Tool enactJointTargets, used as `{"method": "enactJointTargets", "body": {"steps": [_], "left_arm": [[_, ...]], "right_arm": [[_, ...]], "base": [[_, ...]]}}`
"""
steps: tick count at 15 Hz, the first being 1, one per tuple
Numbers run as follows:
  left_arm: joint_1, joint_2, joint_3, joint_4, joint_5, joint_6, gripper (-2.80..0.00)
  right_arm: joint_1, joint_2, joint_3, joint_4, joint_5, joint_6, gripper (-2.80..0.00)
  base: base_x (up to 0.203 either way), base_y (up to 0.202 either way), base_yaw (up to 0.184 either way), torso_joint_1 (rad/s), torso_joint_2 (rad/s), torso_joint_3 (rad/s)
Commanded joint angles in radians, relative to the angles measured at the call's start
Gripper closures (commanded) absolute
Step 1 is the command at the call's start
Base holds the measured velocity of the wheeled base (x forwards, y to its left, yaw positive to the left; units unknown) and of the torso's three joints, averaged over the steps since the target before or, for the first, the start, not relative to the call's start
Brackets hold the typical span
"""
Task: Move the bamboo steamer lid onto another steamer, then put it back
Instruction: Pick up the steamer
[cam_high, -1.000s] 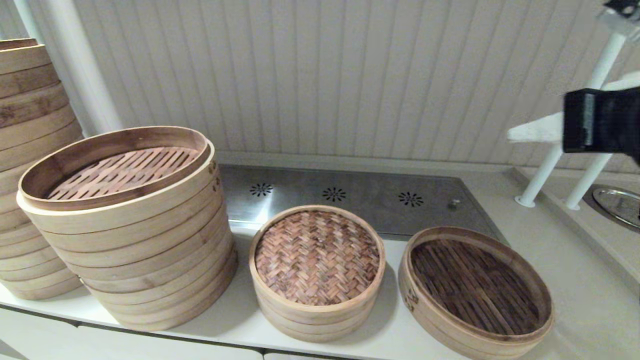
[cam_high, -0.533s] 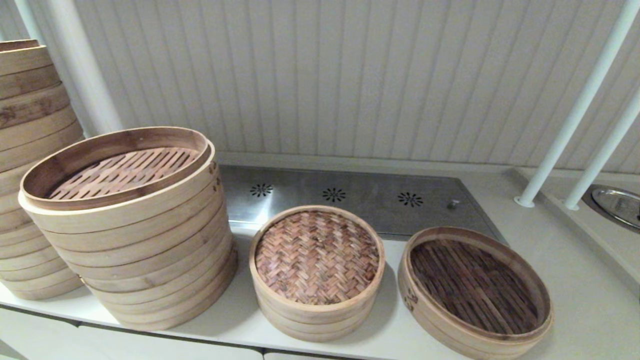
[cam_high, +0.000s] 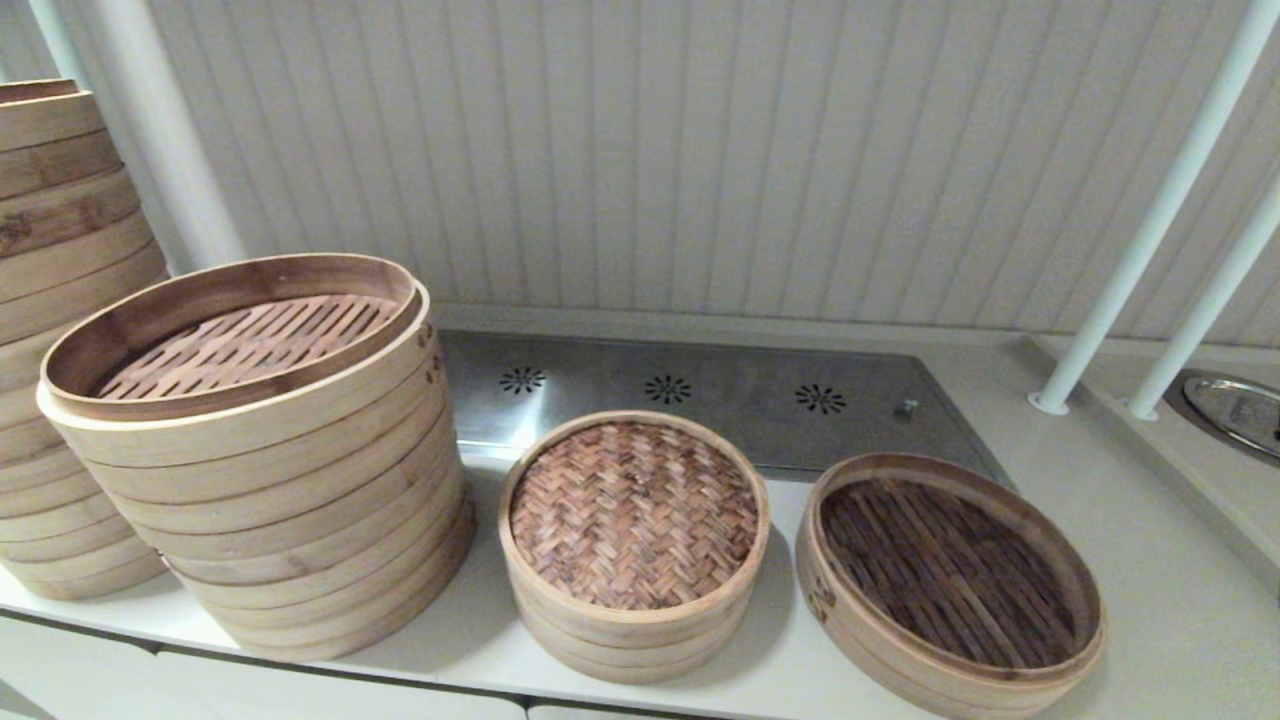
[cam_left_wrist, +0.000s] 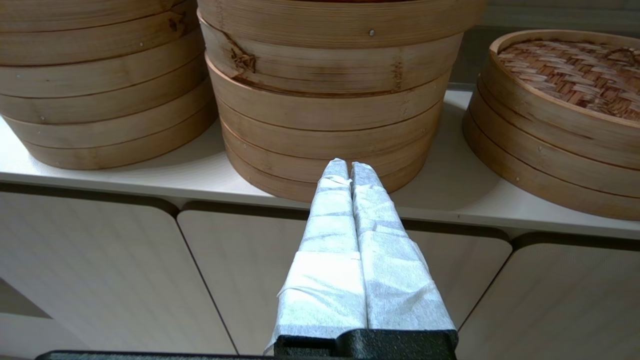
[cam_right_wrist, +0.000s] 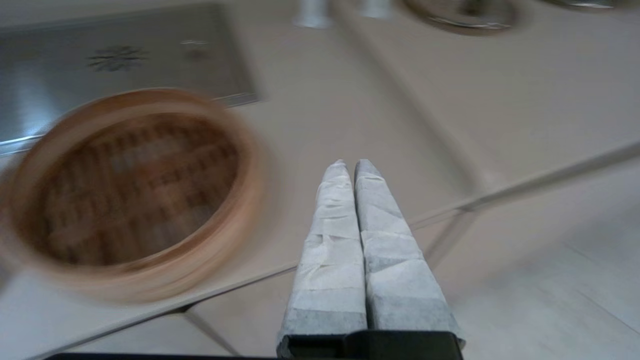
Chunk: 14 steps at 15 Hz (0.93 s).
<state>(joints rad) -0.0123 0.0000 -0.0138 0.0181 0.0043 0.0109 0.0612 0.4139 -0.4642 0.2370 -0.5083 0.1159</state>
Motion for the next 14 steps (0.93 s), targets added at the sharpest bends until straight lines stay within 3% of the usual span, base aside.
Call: {"method": "enactJointTargets", "body": {"steps": [1,3,4,8,9,14], "left_arm": [[0.0,0.002,0.0,0.0,0.0,0.0,0.0],[0.0,0.002,0.0,0.0,0.0,0.0,0.0],[0.0,0.002,0.0,-0.001,0.0,0.0,0.0],[0.0,0.002,0.0,0.0,0.0,0.0,0.0],[0.0,0.002,0.0,0.0,0.0,0.0,0.0],[0.0,0.002,0.0,0.0,0.0,0.0,0.0]], "right_arm": [[-0.014,-0.136,0.145,-0.112,0.171,-0.007,0.0],[-0.036,-0.215,0.304,-0.253,0.455,-0.06,0.0],[-0.044,-0.25,0.362,-0.289,0.515,-0.1,0.0],[-0.051,-0.407,0.461,-0.29,0.545,-0.19,0.0],[-0.05,-0.411,0.464,-0.229,0.544,-0.189,0.0],[-0.049,-0.411,0.465,-0.229,0.54,-0.158,0.0]], "base": [[0.0,0.0,0.0,0.0,0.0,0.0],[0.0,0.0,0.0,0.0,0.0,0.0],[0.0,0.0,0.0,0.0,0.0,0.0],[0.0,0.0,0.0,0.0,0.0,0.0],[0.0,0.0,0.0,0.0,0.0,0.0],[0.0,0.0,0.0,0.0,0.0,0.0]]}}
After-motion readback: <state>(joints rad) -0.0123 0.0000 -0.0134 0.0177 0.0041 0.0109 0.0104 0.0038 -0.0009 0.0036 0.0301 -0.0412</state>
